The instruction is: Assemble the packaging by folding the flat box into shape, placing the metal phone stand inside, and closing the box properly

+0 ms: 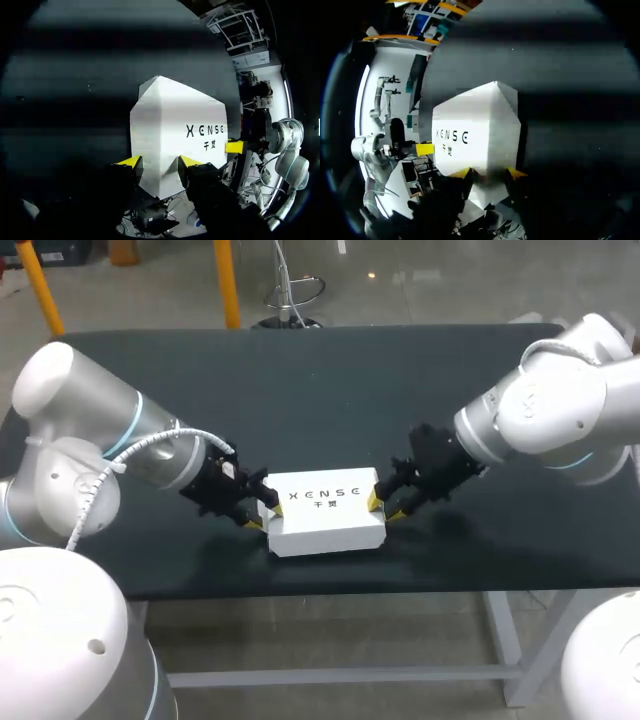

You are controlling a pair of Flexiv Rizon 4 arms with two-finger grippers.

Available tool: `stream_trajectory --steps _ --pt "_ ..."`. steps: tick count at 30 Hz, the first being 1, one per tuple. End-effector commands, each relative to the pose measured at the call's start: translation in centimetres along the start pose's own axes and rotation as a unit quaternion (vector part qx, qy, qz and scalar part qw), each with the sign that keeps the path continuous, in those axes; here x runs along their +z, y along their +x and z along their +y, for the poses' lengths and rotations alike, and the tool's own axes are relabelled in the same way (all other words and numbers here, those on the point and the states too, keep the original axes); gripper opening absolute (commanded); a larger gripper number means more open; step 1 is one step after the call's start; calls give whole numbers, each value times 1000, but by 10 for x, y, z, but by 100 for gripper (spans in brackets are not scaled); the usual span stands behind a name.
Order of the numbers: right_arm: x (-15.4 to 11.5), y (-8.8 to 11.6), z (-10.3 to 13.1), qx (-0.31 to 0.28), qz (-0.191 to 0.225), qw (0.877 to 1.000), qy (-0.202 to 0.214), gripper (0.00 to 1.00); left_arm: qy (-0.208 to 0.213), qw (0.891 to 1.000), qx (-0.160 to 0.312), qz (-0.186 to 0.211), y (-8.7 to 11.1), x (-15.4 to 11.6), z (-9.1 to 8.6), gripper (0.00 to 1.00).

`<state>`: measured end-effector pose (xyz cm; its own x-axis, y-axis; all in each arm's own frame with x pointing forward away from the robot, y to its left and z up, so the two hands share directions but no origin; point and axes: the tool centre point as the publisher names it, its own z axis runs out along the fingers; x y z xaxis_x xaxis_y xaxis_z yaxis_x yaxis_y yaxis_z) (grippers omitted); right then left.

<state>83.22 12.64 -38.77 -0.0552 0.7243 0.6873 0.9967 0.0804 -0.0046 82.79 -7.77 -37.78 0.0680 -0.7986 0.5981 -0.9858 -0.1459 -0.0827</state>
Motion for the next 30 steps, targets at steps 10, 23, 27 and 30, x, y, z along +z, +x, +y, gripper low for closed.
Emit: stream_trajectory --steps 10,23,27,30 --pt "7 0 -1 -4 10 1000 0 47 -2 999 6 37 -2 6 0 46" --pt "10 1 -3 -14 12 1000 -12 47 -4 998 8 55 0 7 0 48" --pt "10 1 -3 -14 12 1000 -12 45 -4 998 8 55 0 7 0 47" --pt "10 1 -3 -14 12 1000 -12 46 -4 998 8 55 0 7 0 47"
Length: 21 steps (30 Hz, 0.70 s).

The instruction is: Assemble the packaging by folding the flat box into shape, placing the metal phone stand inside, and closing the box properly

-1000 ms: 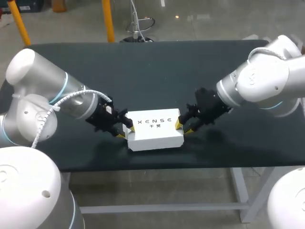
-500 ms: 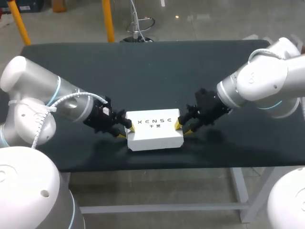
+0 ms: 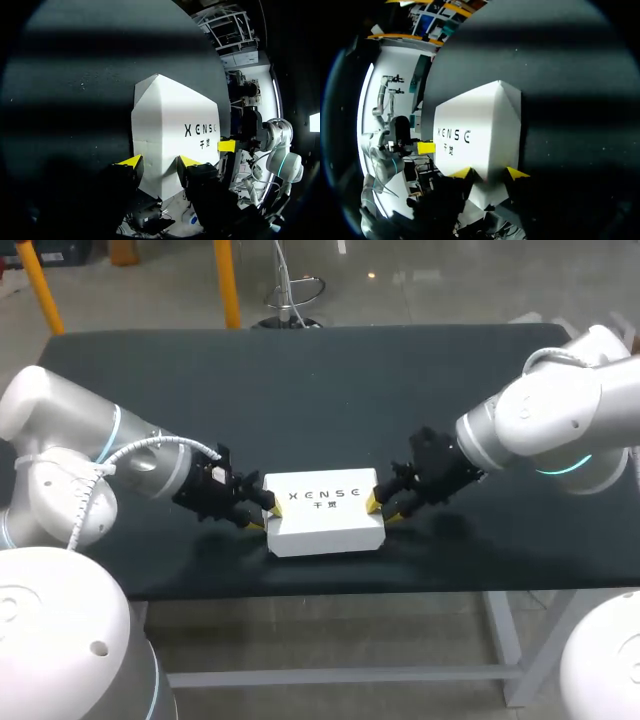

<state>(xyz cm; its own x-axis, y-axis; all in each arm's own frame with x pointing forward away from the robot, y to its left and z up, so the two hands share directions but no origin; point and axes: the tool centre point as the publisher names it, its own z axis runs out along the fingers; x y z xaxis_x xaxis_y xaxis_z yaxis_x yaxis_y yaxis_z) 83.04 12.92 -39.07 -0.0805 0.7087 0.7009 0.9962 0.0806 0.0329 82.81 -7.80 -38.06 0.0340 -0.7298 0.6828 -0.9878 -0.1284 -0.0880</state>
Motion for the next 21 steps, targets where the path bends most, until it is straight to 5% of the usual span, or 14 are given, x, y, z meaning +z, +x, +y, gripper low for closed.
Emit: stream_trajectory --steps 1,21 --pt "6 1 -1 -1 3 1000 1 46 0 1000 0 -1 1 5 0 47" --pt "6 1 -1 -1 3 1000 1 42 0 1000 0 -1 1 5 0 45"
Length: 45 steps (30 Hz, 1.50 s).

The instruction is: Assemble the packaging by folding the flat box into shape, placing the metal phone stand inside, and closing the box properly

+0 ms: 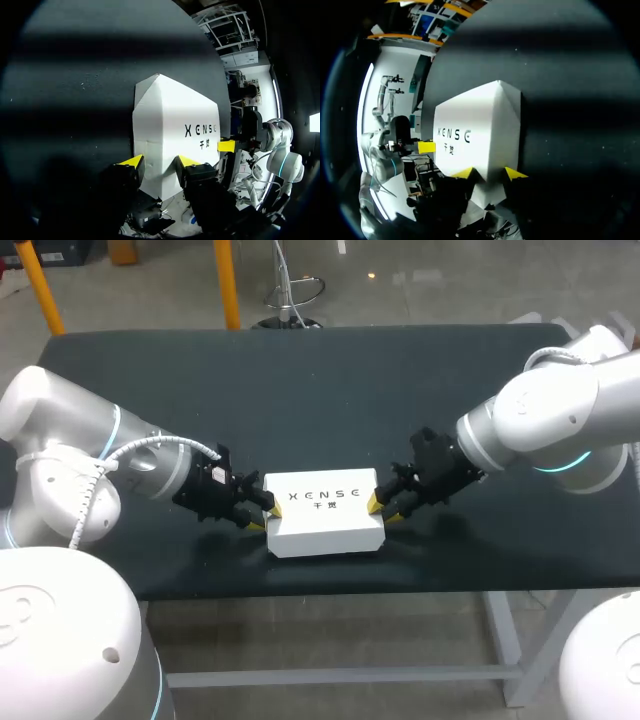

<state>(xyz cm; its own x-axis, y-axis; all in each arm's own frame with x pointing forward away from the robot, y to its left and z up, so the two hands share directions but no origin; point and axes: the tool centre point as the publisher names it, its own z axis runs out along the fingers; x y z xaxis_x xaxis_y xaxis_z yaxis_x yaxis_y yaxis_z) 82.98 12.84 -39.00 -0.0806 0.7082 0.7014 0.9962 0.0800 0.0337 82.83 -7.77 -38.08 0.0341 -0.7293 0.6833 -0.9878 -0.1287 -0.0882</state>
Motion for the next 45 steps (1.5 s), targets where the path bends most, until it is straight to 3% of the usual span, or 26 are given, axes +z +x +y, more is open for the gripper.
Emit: stream_trajectory --steps 1,12,28,45 --pt "7 1 -1 -1 2 1000 1 43 0 1000 0 -2 1 5 1 46" --pt "11 -2 -3 2 7 1000 3 45 -15 1000 4 2 1 7 -2 40" --pt "9 5 -4 12 25 999 20 42 -74 997 28 3 11 2 -2 45" --pt "2 13 1 31 37 998 49 42 -102 995 6 -3 20 0 -3 42"
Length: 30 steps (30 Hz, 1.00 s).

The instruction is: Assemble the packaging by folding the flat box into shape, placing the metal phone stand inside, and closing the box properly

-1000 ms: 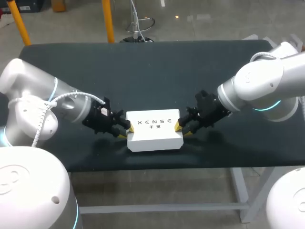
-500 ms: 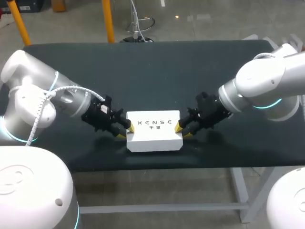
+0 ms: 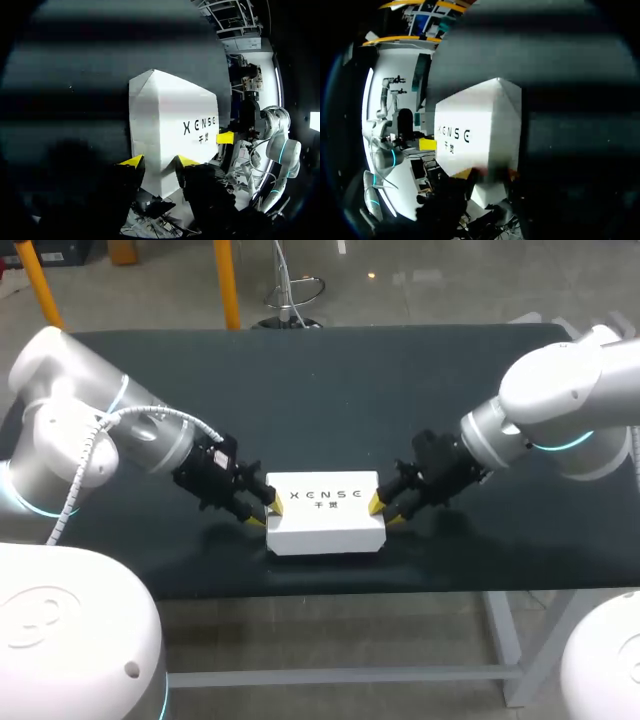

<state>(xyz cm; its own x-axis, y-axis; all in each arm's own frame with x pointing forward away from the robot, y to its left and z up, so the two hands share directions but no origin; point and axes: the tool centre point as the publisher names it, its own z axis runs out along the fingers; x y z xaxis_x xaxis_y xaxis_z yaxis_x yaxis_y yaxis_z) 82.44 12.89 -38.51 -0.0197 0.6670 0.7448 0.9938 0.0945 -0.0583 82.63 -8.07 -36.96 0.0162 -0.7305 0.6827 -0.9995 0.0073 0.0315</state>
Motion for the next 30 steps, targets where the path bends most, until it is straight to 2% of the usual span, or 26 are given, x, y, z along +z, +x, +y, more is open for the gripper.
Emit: stream_trajectory --steps 1,16,30 --pt "4 9 6 3 5 1000 12 42 -13 1000 -5 -3 10 6 -6 42" --pt "1 15 12 23 -4 999 44 42 -54 998 -18 6 11 -1 -11 43" --pt "-4 15 15 33 -7 998 54 42 -62 998 -30 9 9 -7 -14 43"
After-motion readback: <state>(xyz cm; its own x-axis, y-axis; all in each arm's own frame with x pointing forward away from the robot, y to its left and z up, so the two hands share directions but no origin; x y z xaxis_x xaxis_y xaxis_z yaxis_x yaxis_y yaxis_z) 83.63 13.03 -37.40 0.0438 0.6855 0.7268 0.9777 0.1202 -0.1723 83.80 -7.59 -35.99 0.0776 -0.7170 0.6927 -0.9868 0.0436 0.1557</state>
